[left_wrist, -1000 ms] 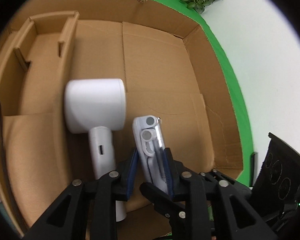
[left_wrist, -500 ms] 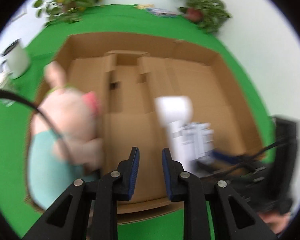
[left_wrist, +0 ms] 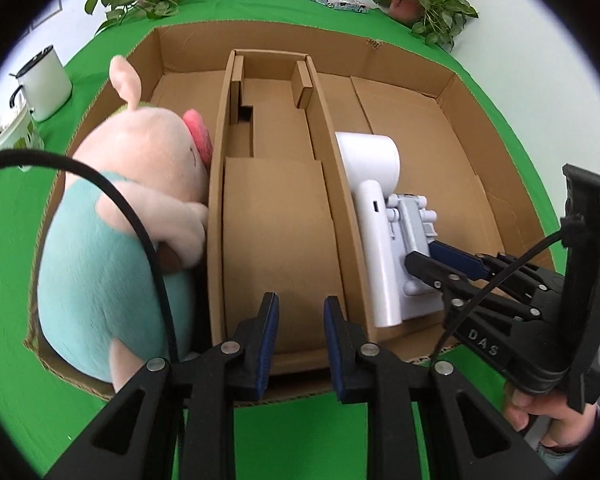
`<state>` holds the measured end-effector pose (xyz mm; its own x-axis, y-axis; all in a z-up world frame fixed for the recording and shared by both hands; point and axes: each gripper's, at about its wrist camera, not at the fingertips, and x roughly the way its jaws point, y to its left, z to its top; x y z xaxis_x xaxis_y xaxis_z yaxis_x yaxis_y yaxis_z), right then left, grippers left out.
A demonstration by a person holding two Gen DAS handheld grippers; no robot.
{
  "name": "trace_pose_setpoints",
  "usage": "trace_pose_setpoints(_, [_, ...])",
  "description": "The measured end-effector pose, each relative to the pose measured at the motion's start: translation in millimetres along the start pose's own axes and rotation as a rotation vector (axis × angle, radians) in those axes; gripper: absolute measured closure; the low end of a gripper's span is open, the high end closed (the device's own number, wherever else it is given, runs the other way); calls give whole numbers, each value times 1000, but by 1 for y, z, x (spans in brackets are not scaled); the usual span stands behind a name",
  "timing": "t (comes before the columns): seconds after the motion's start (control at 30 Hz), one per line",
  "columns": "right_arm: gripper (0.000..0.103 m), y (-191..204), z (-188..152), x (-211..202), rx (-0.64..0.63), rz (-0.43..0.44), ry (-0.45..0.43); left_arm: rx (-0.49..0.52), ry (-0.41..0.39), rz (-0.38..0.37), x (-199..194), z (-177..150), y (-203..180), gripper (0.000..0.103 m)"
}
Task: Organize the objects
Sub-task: 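Lower the phone stand beside the hair dryer and open the right gripper, then withdraw the right gripper from the box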
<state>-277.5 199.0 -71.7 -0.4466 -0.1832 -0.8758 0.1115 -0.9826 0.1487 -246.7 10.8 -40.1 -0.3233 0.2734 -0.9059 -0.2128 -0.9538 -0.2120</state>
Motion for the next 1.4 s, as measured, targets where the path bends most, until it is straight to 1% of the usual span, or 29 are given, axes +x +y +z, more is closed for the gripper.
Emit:
trace_pose_setpoints(0.07, [80,2,-1,-1,-38,-4,-3,-7,1,0,1,-2,2,82])
trace_pose_setpoints(0.17, [80,1,-1,-2,-30,10,-2,-21,2,-2,2,-3,0,83])
trace_pose_setpoints(0.3, [79,5,-3,-3,-17,-3,-17,-51,6,-17,3,-8,2,83])
trace_pose_setpoints(0.37, [74,5,-5,-10,-1,-6,-45,-74,12,-31,2,-11,5,83])
trace_pose_setpoints(0.4, [59,5,-6,-17,5,-16,-72,-82,11,-32,1,-12,7,83])
trace_pose_setpoints(0.43, [38,5,-8,-26,9,-32,-107,-86,10,-31,2,-12,7,83])
trace_pose_setpoints(0.47, [29,6,-13,-43,13,-64,-171,-90,10,-28,3,-12,6,83])
trace_pose_setpoints(0.5, [14,7,-16,-53,15,-81,-209,-91,10,-24,4,-11,5,80])
trace_pose_setpoints(0.53, [7,9,-21,-65,14,-97,-248,-85,10,-16,3,-11,4,80])
trace_pose_setpoints(0.6, [2,12,-32,-86,4,-113,-305,-71,-3,6,1,-11,1,80])
trace_pose_setpoints(0.63, [1,14,-37,-94,0,-123,-322,-52,-20,35,-1,-13,-1,80])
trace_pose_setpoints(0.7, [1,19,-47,-109,-5,-157,-356,-14,-89,99,-11,-17,-7,80])
trace_pose_setpoints(0.77, [1,23,-59,-120,1,-173,-379,4,-182,128,-28,-24,-13,79])
trace_pose_setpoints(0.8, [1,23,-64,-124,7,-176,-386,7,-227,138,-38,-29,-15,71])
trace_pose_setpoints(0.83, [1,23,-69,-128,18,-181,-392,17,-288,153,-52,-34,-19,65])
trace_pose_setpoints(0.87, [1,24,-74,-131,31,-193,-396,30,-353,174,-64,-41,-23,48])
trace_pose_setpoints(0.9, [1,24,-77,-134,41,-201,-399,41,-416,199,-73,-42,-28,29])
trace_pose_setpoints(0.93, [1,23,-78,-135,52,-209,-403,52,-503,240,-84,-52,-35,21])
trace_pose_setpoints(0.97, [1,23,-82,-138,63,-217,-408,62,-562,262,-91,-59,-40,19])
trace_pose_setpoints(1.0, [1,23,-86,-142,71,-222,-418,76,-605,276,-96,-66,-45,19])
trace_pose_setpoints(1.03, [1,22,-90,-145,75,-227,-427,92,-628,287,-100,-71,-48,19])
trace_pose_setpoints(1.17, [1,21,-104,-157,88,-248,-439,98,-661,293,-104,-82,-54,19])
trace_pose_setpoints(1.23, [4,22,-109,-161,72,-260,-439,102,-670,287,-105,-84,-55,19])
trace_pose_setpoints(1.27, [9,22,-111,-162,65,-267,-436,105,-669,286,-105,-85,-55,19])
trace_pose_setpoints(1.3, [23,22,-113,-162,63,-281,-432,108,-668,289,-105,-86,-55,24])
trace_pose_setpoints(1.33, [38,21,-114,-162,64,-291,-428,116,-672,287,-105,-87,-56,32])
trace_pose_setpoints(1.37, [42,20,-116,-163,69,-294,-423,127,-674,275,-106,-89,-56,74])
trace_pose_setpoints(1.4, [52,19,-117,-163,75,-296,-421,136,-658,252,-105,-90,-57,102])
